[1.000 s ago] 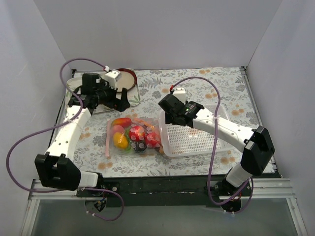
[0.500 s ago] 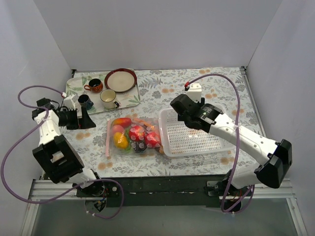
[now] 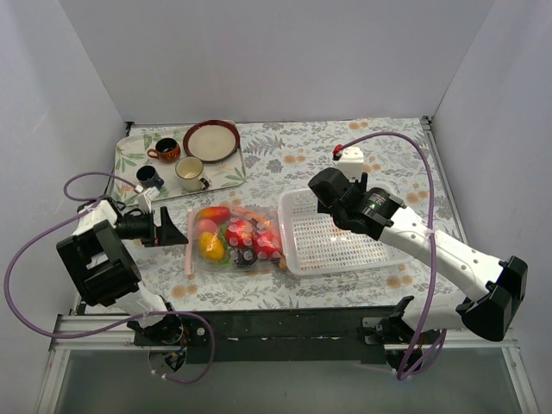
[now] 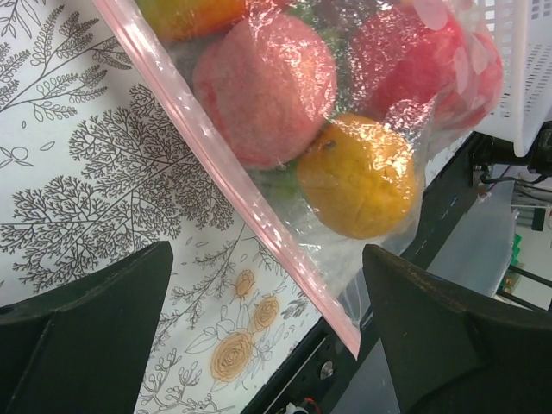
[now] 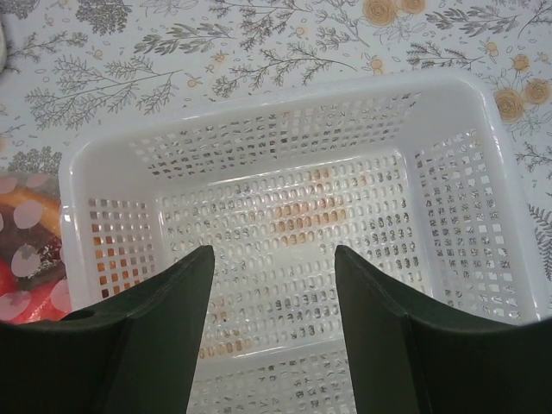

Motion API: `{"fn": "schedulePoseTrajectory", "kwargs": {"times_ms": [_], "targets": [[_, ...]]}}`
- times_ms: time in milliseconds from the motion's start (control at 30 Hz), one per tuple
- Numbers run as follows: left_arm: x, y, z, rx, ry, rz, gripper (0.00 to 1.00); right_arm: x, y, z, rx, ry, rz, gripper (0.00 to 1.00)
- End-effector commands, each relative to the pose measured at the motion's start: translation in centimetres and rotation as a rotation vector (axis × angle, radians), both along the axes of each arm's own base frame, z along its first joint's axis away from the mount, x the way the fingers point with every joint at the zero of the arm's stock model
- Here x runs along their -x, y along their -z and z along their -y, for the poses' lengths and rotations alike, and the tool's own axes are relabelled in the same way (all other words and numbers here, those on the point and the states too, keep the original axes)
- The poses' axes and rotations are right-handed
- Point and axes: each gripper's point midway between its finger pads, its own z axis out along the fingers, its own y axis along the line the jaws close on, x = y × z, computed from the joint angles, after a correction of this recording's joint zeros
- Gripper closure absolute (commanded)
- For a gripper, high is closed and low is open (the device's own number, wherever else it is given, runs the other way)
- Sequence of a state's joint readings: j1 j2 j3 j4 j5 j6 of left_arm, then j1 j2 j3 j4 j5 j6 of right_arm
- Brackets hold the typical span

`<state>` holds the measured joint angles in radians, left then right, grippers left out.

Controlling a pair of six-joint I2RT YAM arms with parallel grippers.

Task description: Open the zip-top bag and remove the fake food

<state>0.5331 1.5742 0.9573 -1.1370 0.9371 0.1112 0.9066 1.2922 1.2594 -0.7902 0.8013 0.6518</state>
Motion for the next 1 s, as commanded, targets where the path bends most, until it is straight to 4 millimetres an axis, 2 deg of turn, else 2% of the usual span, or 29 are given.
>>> {"fn": "schedulePoseTrajectory", "kwargs": {"times_ms": [0,67,200,367,500,600,633,700,733,833,867,967], "targets": [[-1.9,0.9,-0.3,-0.04,-0.008,0.045,0.11,-0.2,-1.8,-0.2,-0.064,0.012,0.062,0.34],[-2.4,1.7,-0.3,-0.067,-0.007,0.044,0.14,-0.4,-2.0,-0.3,-0.062,0.011,0.064,0.34],[-2.2,3.4,0.4,-0.096,0.021,-0.003,0.15,-0.5,-2.7,-0.3,-0.069,0.014,0.071,0.35],[-2.7,3.4,2.1,-0.077,0.077,0.003,0.15,-0.6,-3.5,-0.2,-0.083,0.018,0.095,0.34],[-3.0,4.3,2.7,-0.085,0.099,0.003,0.23,-0.6,-3.3,0.1,-0.06,0.031,0.089,0.36],[-3.1,4.4,2.8,-0.065,0.102,-0.01,0.37,-0.5,-3.2,0.2,-0.052,0.039,0.077,0.36],[-3.1,4.4,2.9,-0.061,0.106,-0.014,0.47,-0.6,-3.2,0.2,-0.055,0.039,0.079,0.36],[-3.1,4.4,2.9,-0.059,0.115,-0.018,0.58,-0.6,-3.0,0.2,-0.054,0.039,0.078,0.36],[-2.9,4.3,2.9,-0.053,0.118,-0.029,0.69,-0.5,-3.0,0.1,-0.057,0.036,0.079,0.36],[-2.9,3.9,2.8,-0.056,0.128,-0.033,0.87,-0.7,-2.9,-0.1,-0.055,0.036,0.074,0.37],[-3.1,3.7,2.8,-0.057,0.13,-0.027,0.97,-0.7,-2.9,-0.1,-0.057,0.035,0.074,0.37],[-3.5,2.4,2.7,-0.056,0.131,-0.014,1.0,-0.7,-2.8,-0.2,-0.055,0.033,0.071,0.37]]}}
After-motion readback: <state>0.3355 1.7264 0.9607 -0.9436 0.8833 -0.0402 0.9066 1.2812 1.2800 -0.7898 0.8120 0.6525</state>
